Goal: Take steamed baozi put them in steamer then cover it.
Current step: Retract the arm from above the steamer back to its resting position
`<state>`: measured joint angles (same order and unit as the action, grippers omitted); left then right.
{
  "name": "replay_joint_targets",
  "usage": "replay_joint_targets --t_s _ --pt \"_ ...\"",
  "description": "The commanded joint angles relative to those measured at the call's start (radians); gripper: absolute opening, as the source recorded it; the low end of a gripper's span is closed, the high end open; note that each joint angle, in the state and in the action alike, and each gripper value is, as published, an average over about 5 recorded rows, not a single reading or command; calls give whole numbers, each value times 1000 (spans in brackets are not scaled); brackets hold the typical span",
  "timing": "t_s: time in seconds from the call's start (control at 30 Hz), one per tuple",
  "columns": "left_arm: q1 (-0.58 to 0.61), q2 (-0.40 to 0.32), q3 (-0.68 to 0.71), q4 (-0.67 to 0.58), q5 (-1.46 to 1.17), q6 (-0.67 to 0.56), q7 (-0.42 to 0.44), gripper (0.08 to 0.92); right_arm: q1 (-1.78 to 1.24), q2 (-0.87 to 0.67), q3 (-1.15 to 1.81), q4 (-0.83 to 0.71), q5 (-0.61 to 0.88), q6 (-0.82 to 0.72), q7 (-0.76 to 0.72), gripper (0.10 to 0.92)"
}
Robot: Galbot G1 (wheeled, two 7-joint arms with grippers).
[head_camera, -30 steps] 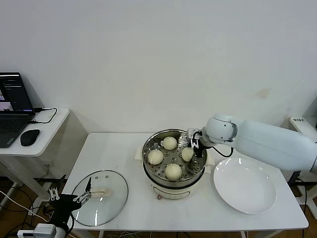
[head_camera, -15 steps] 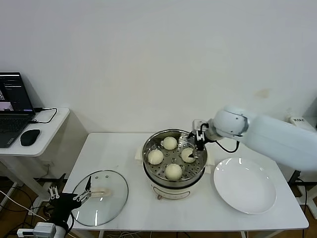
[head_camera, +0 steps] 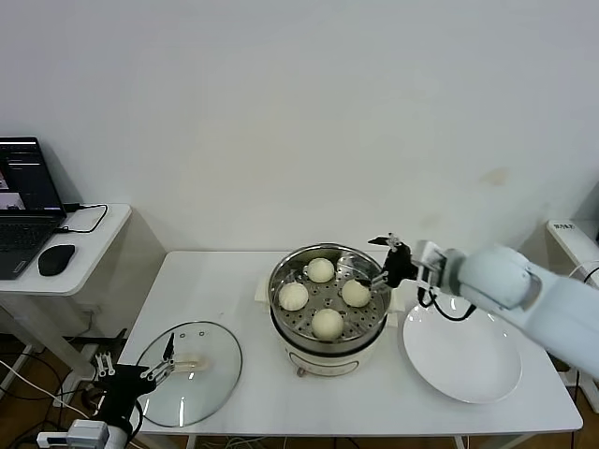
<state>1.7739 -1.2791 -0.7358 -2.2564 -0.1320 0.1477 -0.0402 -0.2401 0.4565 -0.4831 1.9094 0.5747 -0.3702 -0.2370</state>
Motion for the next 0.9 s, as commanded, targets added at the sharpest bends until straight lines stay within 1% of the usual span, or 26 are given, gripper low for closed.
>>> replay_joint_targets --t_s 0.03,0.17,0.27,0.37,0.5,0.63,0.77,0.9 --pt "2 -2 0 13 4 -38 -1 823 -989 193 1007 101 -94 306 219 823" --pt "2 -1 2 28 35 -56 -1 823 -1114 410 1211 86 -170 395 149 823" --pt "0 0 9 51 105 -77 -3 823 -1180 550 1318 68 -208 463 93 823" --pt "-4 4 14 82 194 -97 -8 823 -1240 675 1389 60 -204 494 56 823" --pt "-6 14 15 117 372 -119 -19 823 -1328 799 1447 79 -186 485 30 823" --pt "10 21 -2 165 701 -165 -29 823 -1402 869 1493 98 -193 457 32 823" --pt "59 32 -24 212 1062 -226 -42 823 -1442 884 1534 104 -206 444 55 823" --pt "113 39 -28 228 1337 -247 -66 823 -1446 890 1565 98 -208 438 81 823"
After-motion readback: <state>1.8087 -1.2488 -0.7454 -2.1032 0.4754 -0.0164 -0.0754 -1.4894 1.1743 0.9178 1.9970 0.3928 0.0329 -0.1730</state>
